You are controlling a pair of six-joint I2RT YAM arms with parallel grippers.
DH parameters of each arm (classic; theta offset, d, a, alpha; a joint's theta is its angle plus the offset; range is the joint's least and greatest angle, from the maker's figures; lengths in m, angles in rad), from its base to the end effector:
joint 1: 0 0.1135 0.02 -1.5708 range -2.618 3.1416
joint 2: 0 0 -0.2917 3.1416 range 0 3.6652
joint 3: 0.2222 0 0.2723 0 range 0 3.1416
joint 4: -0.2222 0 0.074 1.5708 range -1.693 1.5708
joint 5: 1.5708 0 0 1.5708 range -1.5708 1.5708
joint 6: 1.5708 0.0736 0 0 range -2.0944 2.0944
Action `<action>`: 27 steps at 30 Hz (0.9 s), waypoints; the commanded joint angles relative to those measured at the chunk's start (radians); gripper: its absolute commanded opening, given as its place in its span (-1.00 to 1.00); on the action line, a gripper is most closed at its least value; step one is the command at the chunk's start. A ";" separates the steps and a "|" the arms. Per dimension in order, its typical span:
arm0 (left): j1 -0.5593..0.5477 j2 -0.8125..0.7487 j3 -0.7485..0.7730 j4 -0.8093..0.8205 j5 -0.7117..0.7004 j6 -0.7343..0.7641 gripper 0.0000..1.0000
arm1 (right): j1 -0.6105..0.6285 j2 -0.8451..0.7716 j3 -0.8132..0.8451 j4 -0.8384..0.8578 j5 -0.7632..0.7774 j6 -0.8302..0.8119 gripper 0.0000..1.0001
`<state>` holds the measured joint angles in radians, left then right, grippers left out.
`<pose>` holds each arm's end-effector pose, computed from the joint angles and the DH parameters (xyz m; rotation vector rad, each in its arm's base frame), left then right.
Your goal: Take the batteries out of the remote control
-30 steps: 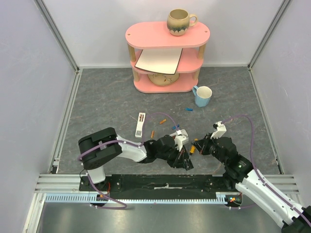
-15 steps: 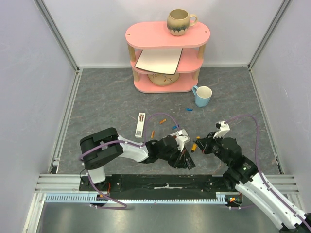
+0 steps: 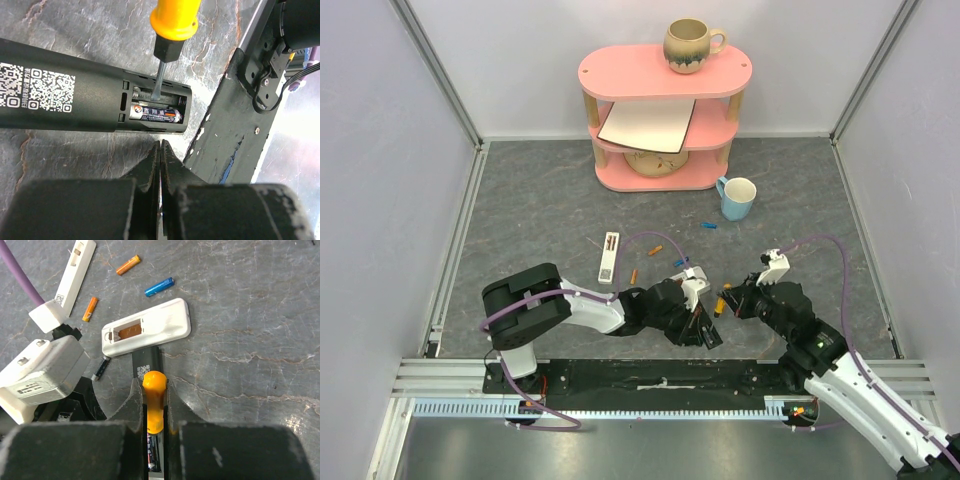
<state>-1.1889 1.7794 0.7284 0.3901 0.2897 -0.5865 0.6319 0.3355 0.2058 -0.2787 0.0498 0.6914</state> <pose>0.1216 -0.3591 0.1094 0.9194 2.3534 -1.1882 0.1241 0.0863 0.1761 0.0954 2.0679 0.7947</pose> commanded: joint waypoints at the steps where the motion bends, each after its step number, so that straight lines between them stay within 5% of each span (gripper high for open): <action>1: 0.009 -0.003 0.028 -0.045 -0.030 0.019 -0.96 | 0.003 0.010 0.000 0.015 0.018 0.028 -1.00; 27: 0.028 0.055 0.055 -0.051 -0.032 0.014 -0.96 | 0.003 0.051 -0.149 0.254 -0.128 0.217 -1.00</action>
<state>-1.1664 1.7908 0.7593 0.3450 0.3019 -0.5865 0.6262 0.3622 0.0940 -0.1165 0.0223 0.7971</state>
